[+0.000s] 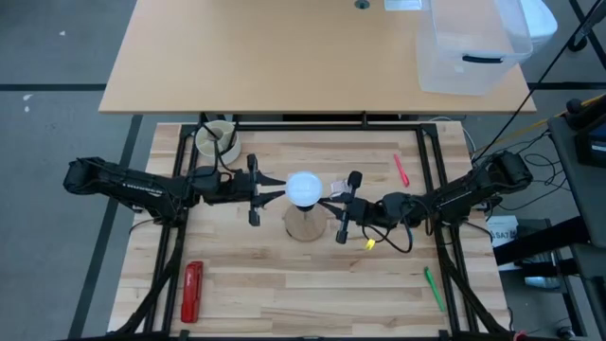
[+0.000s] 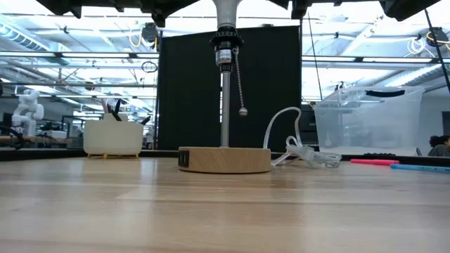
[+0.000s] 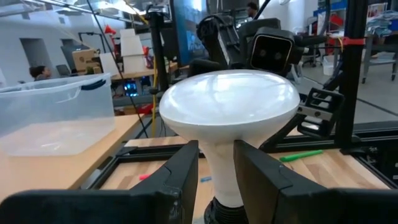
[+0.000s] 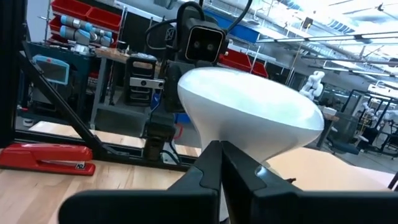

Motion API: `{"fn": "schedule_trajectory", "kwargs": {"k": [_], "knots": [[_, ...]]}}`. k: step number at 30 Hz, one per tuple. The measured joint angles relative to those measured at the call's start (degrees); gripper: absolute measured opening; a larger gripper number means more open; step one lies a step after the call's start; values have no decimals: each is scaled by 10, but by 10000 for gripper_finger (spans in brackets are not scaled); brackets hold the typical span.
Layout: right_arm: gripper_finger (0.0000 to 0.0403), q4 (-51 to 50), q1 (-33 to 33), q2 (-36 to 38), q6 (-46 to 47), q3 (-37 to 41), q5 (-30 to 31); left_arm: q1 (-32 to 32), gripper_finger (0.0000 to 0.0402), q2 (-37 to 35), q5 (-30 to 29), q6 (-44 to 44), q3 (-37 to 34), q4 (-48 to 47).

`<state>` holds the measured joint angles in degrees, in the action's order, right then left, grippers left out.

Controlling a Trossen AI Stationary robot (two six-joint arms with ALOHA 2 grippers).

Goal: Screw lightbulb
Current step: Remove the lightbulb from the desk lamp

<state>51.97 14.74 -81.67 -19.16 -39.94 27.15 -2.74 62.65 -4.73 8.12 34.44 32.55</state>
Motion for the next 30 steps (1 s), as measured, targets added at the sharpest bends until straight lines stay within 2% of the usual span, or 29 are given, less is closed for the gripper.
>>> {"fn": "schedule_trajectory", "kwargs": {"k": [30], "knots": [[0,-3,-31,0,28,0,3,-11,108,3,47,-25,0,-7]]}}
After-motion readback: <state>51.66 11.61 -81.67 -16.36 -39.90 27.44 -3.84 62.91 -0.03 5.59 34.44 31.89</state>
